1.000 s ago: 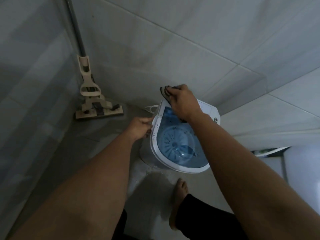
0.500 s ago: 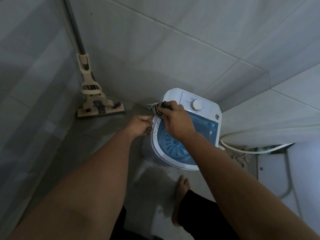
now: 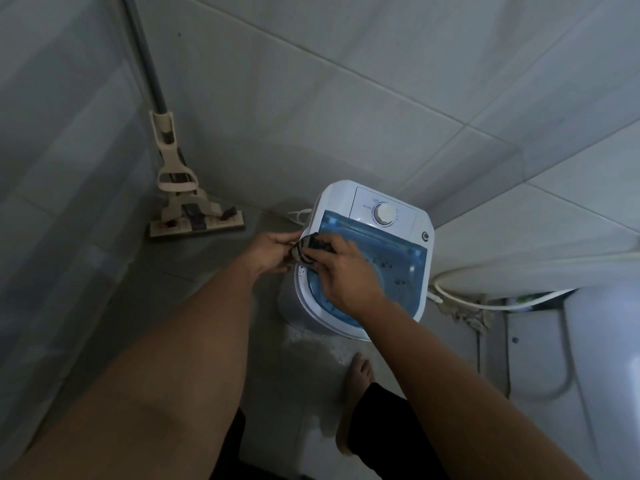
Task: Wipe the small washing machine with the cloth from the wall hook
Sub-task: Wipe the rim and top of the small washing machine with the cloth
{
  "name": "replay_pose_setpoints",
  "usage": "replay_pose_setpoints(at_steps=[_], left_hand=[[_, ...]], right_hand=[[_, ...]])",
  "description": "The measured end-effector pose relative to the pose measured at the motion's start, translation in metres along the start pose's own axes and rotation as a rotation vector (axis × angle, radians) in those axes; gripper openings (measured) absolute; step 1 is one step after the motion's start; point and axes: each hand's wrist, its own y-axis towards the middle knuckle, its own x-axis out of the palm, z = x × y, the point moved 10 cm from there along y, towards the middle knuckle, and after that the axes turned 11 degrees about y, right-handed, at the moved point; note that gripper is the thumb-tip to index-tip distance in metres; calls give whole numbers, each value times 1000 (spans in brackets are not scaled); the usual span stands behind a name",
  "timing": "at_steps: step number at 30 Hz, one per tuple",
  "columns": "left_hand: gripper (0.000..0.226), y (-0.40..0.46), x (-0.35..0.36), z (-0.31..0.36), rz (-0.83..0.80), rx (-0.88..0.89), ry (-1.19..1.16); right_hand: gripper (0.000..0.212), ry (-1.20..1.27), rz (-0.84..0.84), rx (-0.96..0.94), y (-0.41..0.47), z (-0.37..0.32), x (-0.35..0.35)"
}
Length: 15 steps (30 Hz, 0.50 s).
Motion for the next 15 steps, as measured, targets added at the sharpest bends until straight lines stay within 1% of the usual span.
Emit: replay_pose_setpoints(at_steps=[4,6,7,10,12,14,15], left_hand=[[39,1,1,1,-17,13,-33],[41,1,1,0,-10,10,-24],[42,1,2,0,-4,7,-17],[42,2,1,-2,9,-12,13],[41,2,1,-2,13,-20,35],[42,2,0,-1,16,-16,21],[42,2,1,0,14,-12,15]], right_hand=[[36,-15,-23,-61,-16,-9,4],[42,-5,-49,-82,-28,-16,8],[44,-7,-71,-88,-34,-18,10],[38,-57,-196,-114,-49,-23,20],[38,23,-257,-125,-50,-23,12],[38,111,-238,-112,-39,-17,-9],[39,105,-186,-96,-28,-10,-22]])
